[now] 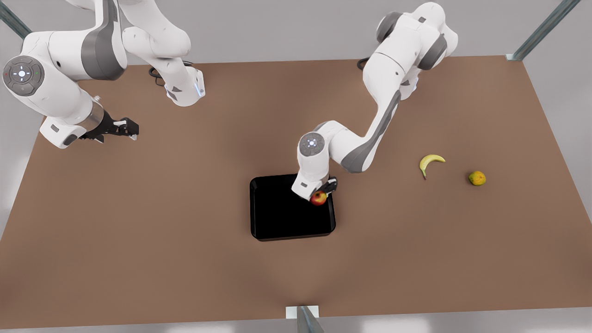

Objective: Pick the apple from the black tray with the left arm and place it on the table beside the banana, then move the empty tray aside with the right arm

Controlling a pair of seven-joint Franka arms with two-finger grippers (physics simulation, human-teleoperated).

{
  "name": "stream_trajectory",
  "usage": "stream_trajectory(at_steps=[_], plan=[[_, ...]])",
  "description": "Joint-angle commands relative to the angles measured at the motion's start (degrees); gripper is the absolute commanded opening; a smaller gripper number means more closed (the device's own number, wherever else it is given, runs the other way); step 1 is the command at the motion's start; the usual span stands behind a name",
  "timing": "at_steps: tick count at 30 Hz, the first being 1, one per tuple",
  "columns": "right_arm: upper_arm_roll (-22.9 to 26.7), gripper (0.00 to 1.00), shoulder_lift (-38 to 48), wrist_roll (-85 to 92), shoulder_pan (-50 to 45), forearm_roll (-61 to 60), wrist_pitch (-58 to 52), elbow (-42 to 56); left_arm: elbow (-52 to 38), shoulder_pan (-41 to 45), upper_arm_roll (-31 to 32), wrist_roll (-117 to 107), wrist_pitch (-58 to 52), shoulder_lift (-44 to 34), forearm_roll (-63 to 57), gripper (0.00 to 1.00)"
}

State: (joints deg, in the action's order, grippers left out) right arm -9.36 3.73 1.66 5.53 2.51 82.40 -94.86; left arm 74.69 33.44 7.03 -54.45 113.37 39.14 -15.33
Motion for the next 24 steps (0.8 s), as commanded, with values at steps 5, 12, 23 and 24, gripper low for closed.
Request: stream_trajectory(at_steps=[5,12,23,24], plan=[[0.0,1.0,0.0,-0.1,0.0,0.0,-0.1,0.0,13.5,-9.7,-0.3,28.3,-5.0,-9.5,0.6,0.7],[0.0,1.0,-0.1,-0.1,-0.2,0.0,0.0,0.0,37.8,-28.2,-0.4,53.6,17.8,-18.0,0.2,0.7],[-21.2,1.0,-6.0,-38.5,-10.6,-5.1,-1.8,8.3,47.7,-41.1,-3.9,71.9,37.5,-14.3,-3.1,0.67],[-21.2,1.0,-7.2,-40.2,-11.8,-5.1,-1.6,8.3,47.7,-41.0,-4.0,72.0,37.5,-14.3,-3.1,0.79]])
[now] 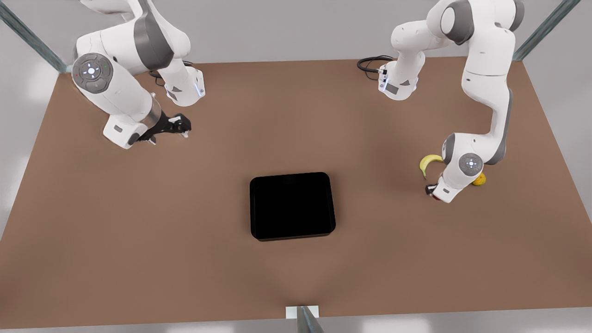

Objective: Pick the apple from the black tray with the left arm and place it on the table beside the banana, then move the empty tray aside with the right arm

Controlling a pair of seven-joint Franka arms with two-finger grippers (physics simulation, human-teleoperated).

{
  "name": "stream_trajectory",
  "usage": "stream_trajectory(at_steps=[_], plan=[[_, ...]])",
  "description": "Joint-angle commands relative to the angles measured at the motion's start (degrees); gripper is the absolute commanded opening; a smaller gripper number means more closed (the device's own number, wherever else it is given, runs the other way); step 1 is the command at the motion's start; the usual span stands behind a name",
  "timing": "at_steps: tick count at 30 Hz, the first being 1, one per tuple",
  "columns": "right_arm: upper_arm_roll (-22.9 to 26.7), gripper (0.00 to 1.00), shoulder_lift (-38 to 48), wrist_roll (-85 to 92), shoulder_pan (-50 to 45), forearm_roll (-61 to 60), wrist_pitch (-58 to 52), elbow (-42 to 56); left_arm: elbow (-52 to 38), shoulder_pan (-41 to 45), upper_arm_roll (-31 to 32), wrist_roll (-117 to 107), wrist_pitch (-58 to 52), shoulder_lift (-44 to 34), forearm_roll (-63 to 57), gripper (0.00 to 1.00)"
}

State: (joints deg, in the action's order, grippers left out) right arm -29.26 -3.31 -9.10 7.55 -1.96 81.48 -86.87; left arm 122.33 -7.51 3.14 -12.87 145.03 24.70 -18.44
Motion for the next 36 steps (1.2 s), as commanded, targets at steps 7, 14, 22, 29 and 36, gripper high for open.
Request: stream_trajectory(at_steps=[7,14,22,29,36], plan=[[-0.9,1.0,-10.8,-44.8,-17.4,-0.2,10.9,0.7,-4.8,0.2,0.4,29.1,-7.3,-8.4,4.8,1.0],[3.9,0.98,-18.3,-52.3,-18.3,1.7,16.3,2.0,-40.8,-0.8,-0.1,14.6,-49.6,-8.0,24.0,1.0],[3.9,1.0,-11.6,-53.4,-19.2,5.3,33.3,-14.3,-47.4,3.1,-0.2,7.1,-54.5,-4.7,20.4,1.0],[3.9,1.0,-10.9,-52.5,-19.2,5.6,51.5,-18.0,-35.8,-2.5,-1.7,8.5,-44.6,-10.8,20.9,1.0],[3.7,1.0,-16.5,-49.7,-19.9,23.1,53.9,-16.1,-36.2,-2.4,-2.0,8.4,-45.1,-10.5,20.8,1.0]])
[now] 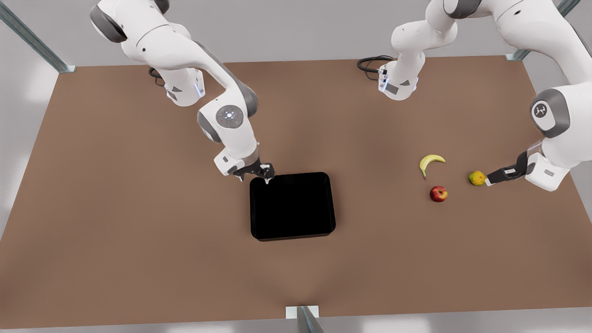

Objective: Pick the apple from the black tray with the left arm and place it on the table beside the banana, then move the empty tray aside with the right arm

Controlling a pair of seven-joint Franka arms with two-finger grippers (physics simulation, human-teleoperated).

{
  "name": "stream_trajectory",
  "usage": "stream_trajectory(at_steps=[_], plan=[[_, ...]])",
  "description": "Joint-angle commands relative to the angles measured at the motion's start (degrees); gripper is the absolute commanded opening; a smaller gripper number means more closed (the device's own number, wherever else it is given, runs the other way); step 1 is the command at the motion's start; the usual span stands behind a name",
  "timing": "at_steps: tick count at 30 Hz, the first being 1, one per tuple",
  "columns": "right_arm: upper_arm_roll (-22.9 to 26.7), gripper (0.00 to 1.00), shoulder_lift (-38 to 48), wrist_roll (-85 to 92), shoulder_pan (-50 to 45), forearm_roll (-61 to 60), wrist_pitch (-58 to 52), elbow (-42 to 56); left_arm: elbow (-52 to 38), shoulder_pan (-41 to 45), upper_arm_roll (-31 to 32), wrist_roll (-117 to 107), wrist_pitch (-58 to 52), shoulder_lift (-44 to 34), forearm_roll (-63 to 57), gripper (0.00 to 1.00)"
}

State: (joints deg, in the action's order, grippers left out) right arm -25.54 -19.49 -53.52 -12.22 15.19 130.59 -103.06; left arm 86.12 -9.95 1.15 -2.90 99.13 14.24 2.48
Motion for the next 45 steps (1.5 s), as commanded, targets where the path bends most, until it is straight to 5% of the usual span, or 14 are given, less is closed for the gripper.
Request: stream_trajectory(at_steps=[1,12,37,39,45], plan=[[-0.1,1.0,-0.5,-3.1,-0.1,6.0,4.8,0.1,-0.2,0.0,0.0,-1.6,0.8,0.0,-0.1,1.0],[0.9,1.0,-6.0,10.1,1.3,6.8,4.8,0.0,-0.2,0.4,0.2,-2.5,0.6,0.1,-0.1,1.0],[2.7,0.99,-21.6,9.7,1.7,12.6,8.8,3.9,-1.8,0.5,1.3,0.8,0.2,0.9,0.3,1.0],[2.7,0.96,-22.2,9.7,1.7,12.6,8.8,4.8,-1.8,0.5,1.3,0.8,0.1,0.9,0.3,1.0],[2.5,0.47,-22.3,9.7,1.6,12.4,8.7,5.6,-1.7,0.5,1.3,0.8,0.0,0.9,0.3,1.0]])
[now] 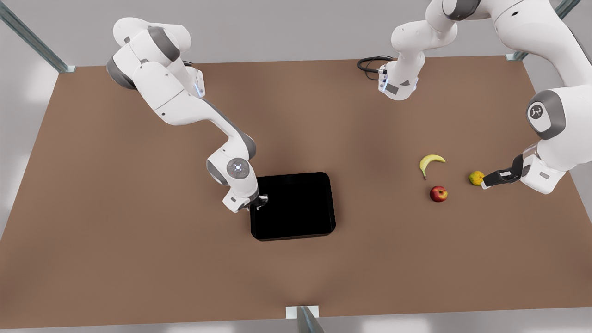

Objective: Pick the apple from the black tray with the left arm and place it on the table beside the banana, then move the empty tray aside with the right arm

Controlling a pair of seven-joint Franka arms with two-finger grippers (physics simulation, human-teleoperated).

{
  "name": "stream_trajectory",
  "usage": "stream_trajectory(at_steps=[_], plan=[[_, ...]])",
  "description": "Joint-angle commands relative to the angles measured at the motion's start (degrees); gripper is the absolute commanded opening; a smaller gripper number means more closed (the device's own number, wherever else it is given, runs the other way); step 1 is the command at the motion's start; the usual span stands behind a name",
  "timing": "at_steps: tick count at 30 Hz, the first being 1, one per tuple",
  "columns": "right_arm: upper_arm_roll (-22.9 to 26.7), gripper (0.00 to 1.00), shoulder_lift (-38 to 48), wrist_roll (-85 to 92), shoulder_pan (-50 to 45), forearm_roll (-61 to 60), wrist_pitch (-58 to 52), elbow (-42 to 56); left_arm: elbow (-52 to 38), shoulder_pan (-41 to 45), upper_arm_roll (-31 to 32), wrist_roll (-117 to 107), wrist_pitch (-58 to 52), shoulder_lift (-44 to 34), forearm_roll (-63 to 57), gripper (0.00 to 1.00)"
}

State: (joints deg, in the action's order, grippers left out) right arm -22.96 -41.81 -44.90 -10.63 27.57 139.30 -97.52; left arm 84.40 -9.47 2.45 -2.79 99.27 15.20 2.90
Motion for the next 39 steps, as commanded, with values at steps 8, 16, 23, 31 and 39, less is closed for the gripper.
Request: stream_trajectory(at_steps=[8,16,23,31,39], plan=[[-0.1,0.11,0.1,1.6,0.0,0.1,0.0,0.1,0.1,0.1,0.0,0.7,0.0,0.0,-0.1,1.0],[-0.6,0.07,1.2,1.2,0.2,-0.4,-1.7,-0.1,0.7,9.7,0.5,5.5,3.3,1.5,-6.0,1.0],[-3.4,0.04,5.8,1.1,0.5,-2.3,-8.8,0.0,0.6,9.7,0.4,5.3,2.9,1.4,-6.1,1.0],[-4.0,0.03,14.6,10.0,3.7,-13.2,-21.3,-0.1,0.7,10.2,0.5,5.2,3.1,1.6,-6.2,1.0],[-3.9,0.04,20.8,33.2,13.1,-16.5,-33.0,0.1,0.7,10.1,0.5,5.0,3.1,1.6,-6.3,1.0]])
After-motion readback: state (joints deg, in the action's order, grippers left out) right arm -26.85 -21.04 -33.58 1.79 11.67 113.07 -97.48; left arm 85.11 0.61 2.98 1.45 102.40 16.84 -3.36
